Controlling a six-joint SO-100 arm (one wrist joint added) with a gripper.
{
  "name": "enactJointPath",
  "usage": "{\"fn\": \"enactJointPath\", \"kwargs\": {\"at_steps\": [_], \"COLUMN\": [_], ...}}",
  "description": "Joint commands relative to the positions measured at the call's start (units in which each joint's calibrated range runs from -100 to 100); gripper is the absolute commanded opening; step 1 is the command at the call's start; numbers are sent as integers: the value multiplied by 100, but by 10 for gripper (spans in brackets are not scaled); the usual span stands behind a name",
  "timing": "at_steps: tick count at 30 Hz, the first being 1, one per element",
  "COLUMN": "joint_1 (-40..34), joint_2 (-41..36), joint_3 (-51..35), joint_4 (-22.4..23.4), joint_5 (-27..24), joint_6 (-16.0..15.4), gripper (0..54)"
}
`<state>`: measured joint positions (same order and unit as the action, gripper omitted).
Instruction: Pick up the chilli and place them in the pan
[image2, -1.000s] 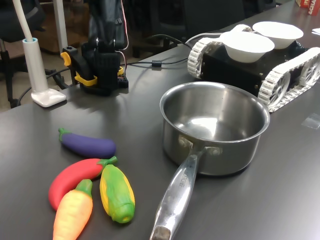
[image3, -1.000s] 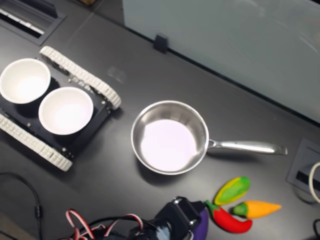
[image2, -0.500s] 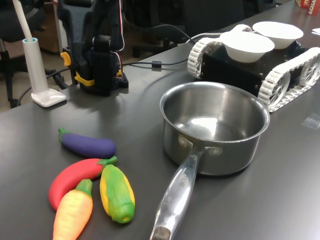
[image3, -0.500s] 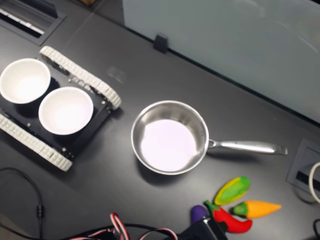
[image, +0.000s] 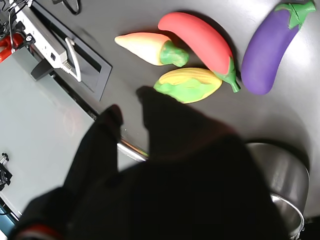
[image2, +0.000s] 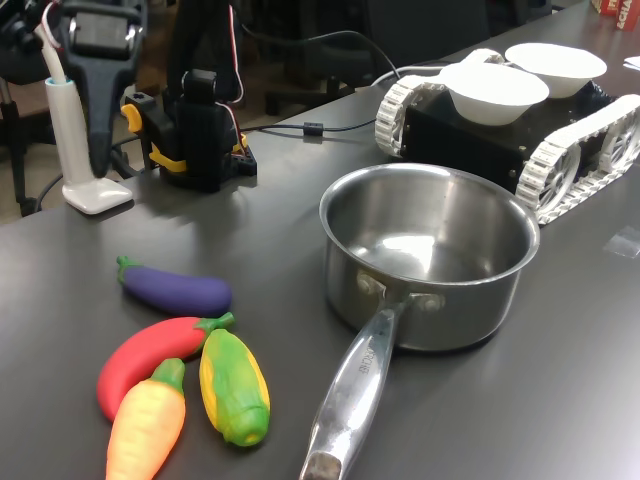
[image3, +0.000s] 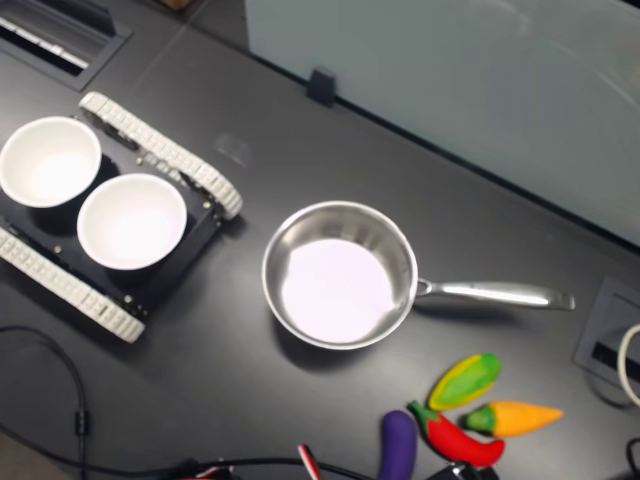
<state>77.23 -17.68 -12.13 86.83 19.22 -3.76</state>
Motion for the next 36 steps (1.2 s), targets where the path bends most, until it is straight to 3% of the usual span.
{"fn": "enactJointPath", "kwargs": {"at_steps": [1, 15, 17, 36], "joint_1": [156, 362, 396, 75], "joint_2": [144, 928, 1038, 1763], "joint_3": [-527, -691, -700, -137], "joint_4": [-371, -644, -670, -781], "joint_5": [132, 469, 513, 962], "joint_6": [-94, -94, -94, -86], "gripper": [112, 232, 270, 299]}}
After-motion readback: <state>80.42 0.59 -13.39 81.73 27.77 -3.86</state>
